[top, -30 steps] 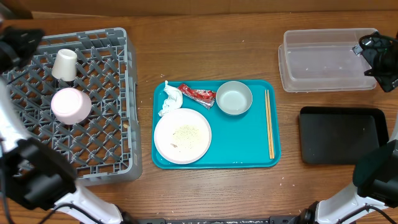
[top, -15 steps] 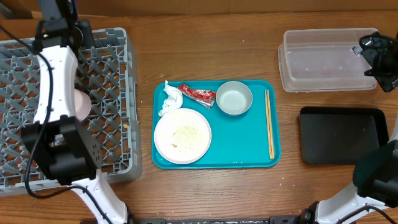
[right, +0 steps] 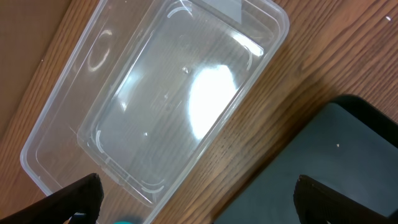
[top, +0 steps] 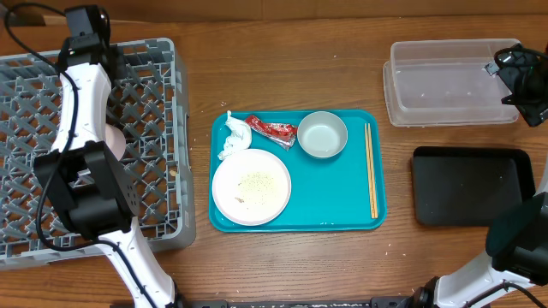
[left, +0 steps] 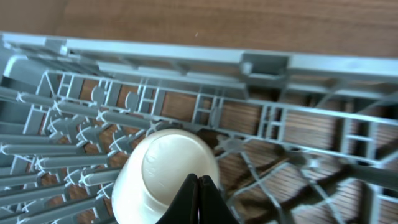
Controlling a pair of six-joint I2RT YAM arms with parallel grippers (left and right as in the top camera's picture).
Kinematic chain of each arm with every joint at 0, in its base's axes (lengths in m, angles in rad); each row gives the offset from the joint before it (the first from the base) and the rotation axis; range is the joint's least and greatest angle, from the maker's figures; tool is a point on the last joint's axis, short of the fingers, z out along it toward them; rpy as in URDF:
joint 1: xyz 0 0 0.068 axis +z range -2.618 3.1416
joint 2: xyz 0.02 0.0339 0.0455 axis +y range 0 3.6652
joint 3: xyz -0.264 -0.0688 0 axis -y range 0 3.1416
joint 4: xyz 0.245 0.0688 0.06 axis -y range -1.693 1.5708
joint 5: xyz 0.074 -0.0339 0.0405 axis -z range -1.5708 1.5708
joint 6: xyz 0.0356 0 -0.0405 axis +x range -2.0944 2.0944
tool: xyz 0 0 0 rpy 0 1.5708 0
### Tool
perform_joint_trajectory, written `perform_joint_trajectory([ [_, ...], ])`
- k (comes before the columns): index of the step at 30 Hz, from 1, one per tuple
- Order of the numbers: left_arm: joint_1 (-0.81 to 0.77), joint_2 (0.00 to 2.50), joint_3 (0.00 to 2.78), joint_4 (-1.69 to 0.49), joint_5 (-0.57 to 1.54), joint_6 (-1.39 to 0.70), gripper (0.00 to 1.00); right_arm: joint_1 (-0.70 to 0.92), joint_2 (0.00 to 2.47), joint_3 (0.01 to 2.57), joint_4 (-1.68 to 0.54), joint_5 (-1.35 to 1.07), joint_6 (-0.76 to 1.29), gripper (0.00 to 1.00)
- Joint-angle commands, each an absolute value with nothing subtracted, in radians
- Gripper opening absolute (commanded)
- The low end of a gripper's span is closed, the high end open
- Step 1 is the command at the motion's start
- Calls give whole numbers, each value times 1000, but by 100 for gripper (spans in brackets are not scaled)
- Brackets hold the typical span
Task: Sort waste into correct bins and load items into the dishwasher
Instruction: 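Raise the left gripper and move it over the rack center, then reach the left gripper right to the grey bowl on the tray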
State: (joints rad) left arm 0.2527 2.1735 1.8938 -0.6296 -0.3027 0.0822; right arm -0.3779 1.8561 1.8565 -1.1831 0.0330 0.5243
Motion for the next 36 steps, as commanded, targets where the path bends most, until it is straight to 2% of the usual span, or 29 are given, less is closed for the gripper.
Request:
perform_joint_trajectory([
  [1,281,2216,1893,-626,-287,97,4,-379,1855,1860,-1180,40,530,100],
  [9,316,2221,1893,-632,-300,82,4,-379,1855,1860,-1180,40,530,100],
  [17,408,2174,1893,-727,-315,-239,4,-379,1855,1860,-1180,40,530,100],
  [22,494,2122,1893,-778,-102,-332,4,-379,1855,1860,-1180,40,530,100],
  [27,565,2035,1893,-799,175,-337,4,-379,1855,1860,-1180,40,530,100],
  [33,570,1899,1893,-797,351,-337,4,-379,1855,1860,-1180,40,530,100],
  [36,560,1802,1893,-793,543,-338,7,-379,1855,1860,-1180,40,530,100],
])
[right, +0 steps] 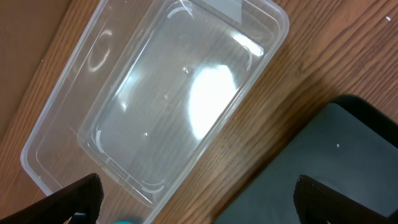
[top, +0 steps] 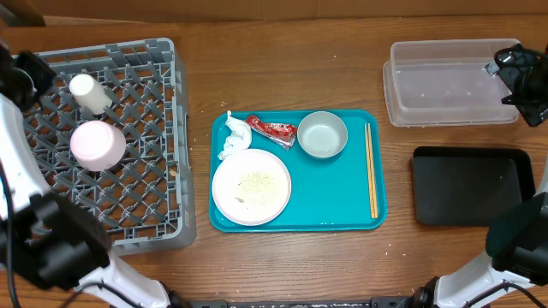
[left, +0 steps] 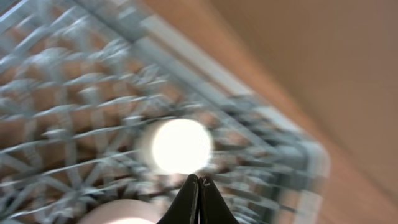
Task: Sort waste into correct bins and load items into the dishwasher
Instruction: 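Reach the left gripper right to the grey bowl on the tray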
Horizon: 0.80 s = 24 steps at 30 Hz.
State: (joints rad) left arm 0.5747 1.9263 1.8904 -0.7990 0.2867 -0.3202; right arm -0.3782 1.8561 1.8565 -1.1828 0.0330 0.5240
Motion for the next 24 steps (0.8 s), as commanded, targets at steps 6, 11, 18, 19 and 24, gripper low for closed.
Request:
perform_joint_trajectory([
  [6,500,1716,1893,-799,1061,-336,100,-379,1855,1860,-1180,40,530,100],
  [11,351,1715,1893,-993,1277,-125,100,-379,1855,1860,-1180,40,530,100],
  [18,17,1721,1893,-1299,736,-32,100,-379,1855,1860,-1180,40,530,100],
  [19,-33,1724,1893,-1314,634,-72,100,-379,1855,1860,-1180,40,530,100],
  [24,-289,1747,1891,-1333,136,-319,100,-379,1855,1860,-1180,40,530,99],
])
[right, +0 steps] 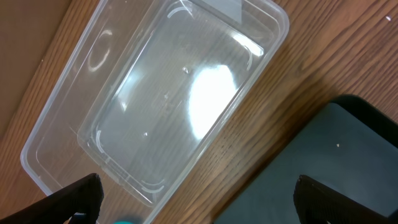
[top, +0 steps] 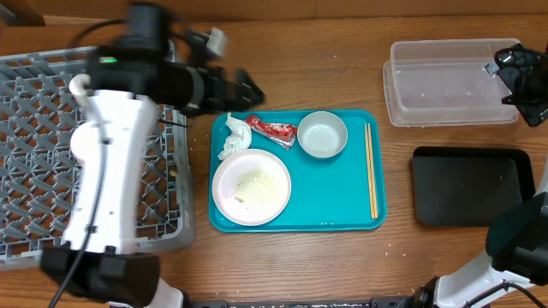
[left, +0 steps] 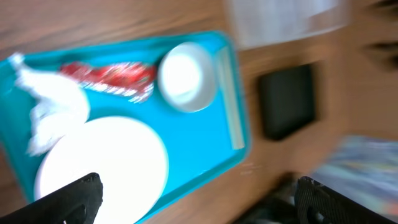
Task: Sort waste into correct bins and load items into the dishwasher
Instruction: 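Reach the left gripper right to the grey bowl on the tray, then grasp the grey bowl's rim with the left gripper and lift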
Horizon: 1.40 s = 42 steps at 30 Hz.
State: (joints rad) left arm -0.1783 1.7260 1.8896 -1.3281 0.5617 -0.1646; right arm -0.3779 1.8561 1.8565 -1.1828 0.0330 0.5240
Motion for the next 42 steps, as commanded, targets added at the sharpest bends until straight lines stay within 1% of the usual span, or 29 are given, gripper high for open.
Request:
perform_joint_trajectory([
  [1,-340,1758,1891,-1332,36,-378,100,-379,1855,1860,-1180,40,530,100],
  [2,-413,1779,1891,-1330,-114,-461,100,-379,1855,1860,-1180,40,530,99],
  [4,-467,1810,1891,-1330,-252,-523,98,-379,1855,1860,-1180,40,530,100],
  [5,-485,1829,1891,-1331,-300,-553,96,-379,1855,1860,-1180,40,530,100],
  [7,-500,1868,1891,-1328,-325,-589,93,-379,1855,1860,-1180,40,530,100],
  [10,-496,1937,1891,-1318,-318,-615,87,-379,1855,1860,-1180,40,530,100],
  [13,-484,2000,1891,-1300,-324,-614,84,-379,1855,1860,-1180,40,530,100],
  [16,-467,2058,1891,-1300,-311,-614,83,-379,1855,1860,-1180,40,530,100],
  [19,-458,2090,1891,-1301,-247,-613,86,-379,1855,1860,-1180,40,530,100],
  [20,-456,2094,1891,-1301,-228,-607,85,-379,1855,1860,-1180,40,530,100],
  [22,-455,2093,1892,-1303,-174,-579,82,-379,1855,1860,-1180,40,530,100],
  [27,-470,2059,1893,-1282,-170,-579,82,-379,1855,1860,-1180,40,530,100],
  [31,-512,2028,1893,-1258,-151,-564,82,-379,1855,1860,-1180,40,530,100],
  [37,-599,2029,1892,-1133,31,-432,81,-379,1855,1860,-1180,40,530,100],
  [42,-699,2035,1892,-1000,34,-306,79,-379,1855,1860,-1180,40,530,100],
])
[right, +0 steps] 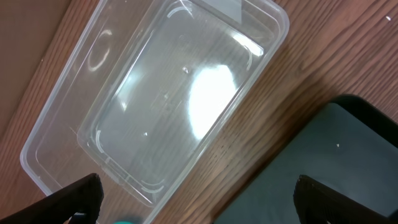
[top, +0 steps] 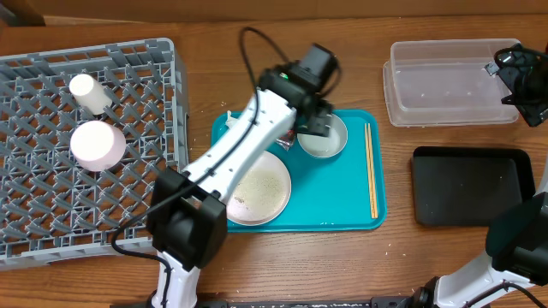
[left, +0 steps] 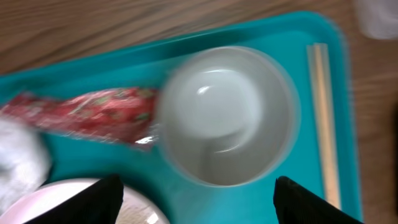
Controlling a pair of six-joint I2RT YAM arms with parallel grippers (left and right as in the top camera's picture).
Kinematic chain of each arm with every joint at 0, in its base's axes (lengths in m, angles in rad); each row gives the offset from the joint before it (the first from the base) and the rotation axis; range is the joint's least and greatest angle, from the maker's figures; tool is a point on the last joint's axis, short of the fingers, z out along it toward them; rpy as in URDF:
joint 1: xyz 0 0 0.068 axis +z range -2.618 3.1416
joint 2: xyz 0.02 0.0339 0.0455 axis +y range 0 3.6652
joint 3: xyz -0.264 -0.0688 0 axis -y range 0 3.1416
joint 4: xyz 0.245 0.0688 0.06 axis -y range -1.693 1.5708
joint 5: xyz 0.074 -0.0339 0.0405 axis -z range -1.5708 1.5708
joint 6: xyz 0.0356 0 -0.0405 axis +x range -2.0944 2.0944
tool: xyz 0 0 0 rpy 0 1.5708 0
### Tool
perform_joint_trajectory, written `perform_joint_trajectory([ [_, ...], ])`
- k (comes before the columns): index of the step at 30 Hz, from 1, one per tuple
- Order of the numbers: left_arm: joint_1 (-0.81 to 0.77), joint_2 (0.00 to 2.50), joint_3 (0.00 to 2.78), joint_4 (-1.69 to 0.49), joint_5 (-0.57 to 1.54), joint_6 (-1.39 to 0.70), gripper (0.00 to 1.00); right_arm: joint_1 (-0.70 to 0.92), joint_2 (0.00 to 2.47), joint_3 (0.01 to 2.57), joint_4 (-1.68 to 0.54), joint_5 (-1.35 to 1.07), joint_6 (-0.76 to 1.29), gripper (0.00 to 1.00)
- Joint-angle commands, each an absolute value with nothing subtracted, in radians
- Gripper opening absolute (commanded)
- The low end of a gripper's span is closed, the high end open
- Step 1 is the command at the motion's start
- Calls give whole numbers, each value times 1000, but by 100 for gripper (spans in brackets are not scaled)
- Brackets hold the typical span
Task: Sort waste into correct bins and load items into the dishwasher
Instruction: 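Grasp the grey bowl's rim with the left gripper and lift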
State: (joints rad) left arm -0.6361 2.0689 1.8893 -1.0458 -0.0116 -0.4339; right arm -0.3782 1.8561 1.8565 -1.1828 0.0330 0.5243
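On the teal tray (top: 342,210) lie a small grey-white bowl (top: 330,141) (left: 227,115), a white plate (top: 257,192) with crumbs, a red wrapper (left: 81,112), crumpled white tissue (top: 229,130) and wooden chopsticks (top: 371,171) (left: 323,124). My left gripper (top: 314,121) (left: 196,205) hovers open right over the bowl, its dark fingers (left: 81,199) either side of the bowl's near rim, holding nothing. My right gripper (top: 518,73) (right: 205,205) hangs open and empty over the near edge of the clear bin (right: 174,93).
A grey dish rack (top: 145,214) at the left holds an upturned pink cup (top: 96,144) and a small white cup (top: 84,85). The clear plastic bin (top: 449,81) sits far right, a black bin (top: 471,184) (right: 354,162) in front of it. My left arm crosses the tray's left half.
My left gripper was open beyond the tray's upper left corner, near the rack's edge; now it is low over the bowl on the tray. The right arm has not moved.
My left gripper was shut just above an upturned cup inside the rack. Then the arm was at the far left, still shut, with both cups left standing in the rack. Later it was open beside the tray, and now sits over the bowl.
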Motion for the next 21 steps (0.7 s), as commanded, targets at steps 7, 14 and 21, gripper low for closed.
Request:
perform_joint_trajectory([
  [7,-772,2073,1892,-906,-67,-267,77,-379,1855,1860,-1180,40,530,100],
  [14,-788,2200,1892,-880,25,-157,78,-379,1855,1860,-1180,40,530,100],
  [21,-804,2265,1892,-882,104,-158,73,-379,1855,1860,-1180,40,530,100],
])
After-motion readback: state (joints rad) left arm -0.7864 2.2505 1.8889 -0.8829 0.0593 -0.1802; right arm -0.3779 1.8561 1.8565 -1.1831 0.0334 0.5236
